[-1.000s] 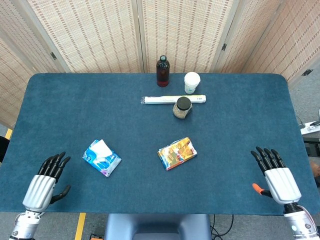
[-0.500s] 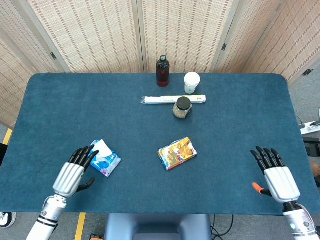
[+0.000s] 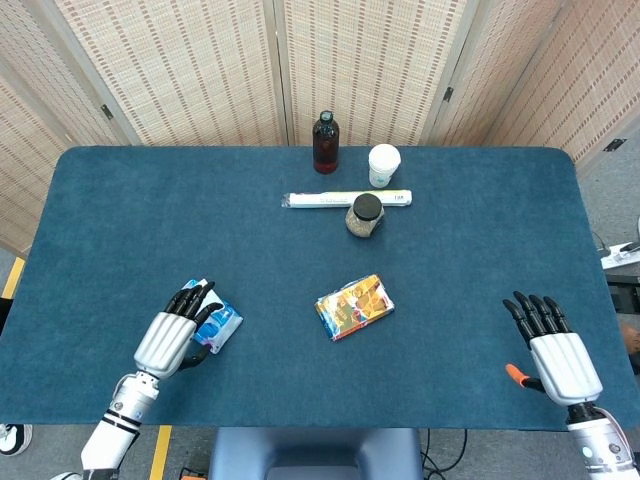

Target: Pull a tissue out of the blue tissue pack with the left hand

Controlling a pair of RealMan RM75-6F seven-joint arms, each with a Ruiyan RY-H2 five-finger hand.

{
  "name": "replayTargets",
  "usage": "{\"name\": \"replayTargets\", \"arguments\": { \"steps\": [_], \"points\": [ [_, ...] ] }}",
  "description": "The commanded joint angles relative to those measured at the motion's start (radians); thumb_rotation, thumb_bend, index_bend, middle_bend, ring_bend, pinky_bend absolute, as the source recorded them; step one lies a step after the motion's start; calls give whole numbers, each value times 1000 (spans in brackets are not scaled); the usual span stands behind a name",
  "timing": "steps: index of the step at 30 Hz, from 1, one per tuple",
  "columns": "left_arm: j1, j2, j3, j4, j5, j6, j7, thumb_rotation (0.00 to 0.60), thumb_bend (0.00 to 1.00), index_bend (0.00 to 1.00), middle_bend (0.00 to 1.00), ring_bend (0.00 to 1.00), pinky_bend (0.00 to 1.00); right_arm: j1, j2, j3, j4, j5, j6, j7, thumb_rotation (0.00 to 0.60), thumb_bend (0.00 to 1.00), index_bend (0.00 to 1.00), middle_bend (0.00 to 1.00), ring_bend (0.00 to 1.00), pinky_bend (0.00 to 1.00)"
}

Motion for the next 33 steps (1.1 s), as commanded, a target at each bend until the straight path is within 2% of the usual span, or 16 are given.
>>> {"name": "replayTargets", "arguments": {
  "steps": [1, 9, 20, 25, 33],
  "points": [
    [-10, -5, -2, -7, -15, -1, 18, 600, 399, 263, 0, 0, 148, 0, -3, -2, 0, -1, -1, -6, 600, 113, 0, 0, 0, 4],
    [-48, -38, -20, 17, -87, -29, 54, 600, 415, 297, 0, 0, 161, 0, -5, -2, 0, 1, -1, -9, 600, 113, 0, 0, 0, 4],
    [-84, -75, -19, 88, -139, -41, 87, 600, 486, 332, 0, 1, 175, 3, -3, -4, 0, 3, -9, -4, 600, 113, 0, 0, 0, 4],
    [-93, -86, -21, 112, -143, -28, 95, 600, 539, 390, 0, 16, 191, 5, -4, -5, 0, 4, -13, -7, 600, 113, 0, 0, 0, 4],
    [-93, -84, -24, 144, -174, 0, 122, 600, 551, 343, 0, 17, 194, 6, -3, -6, 0, 6, -14, -5, 600, 113, 0, 0, 0, 4]
  ]
}}
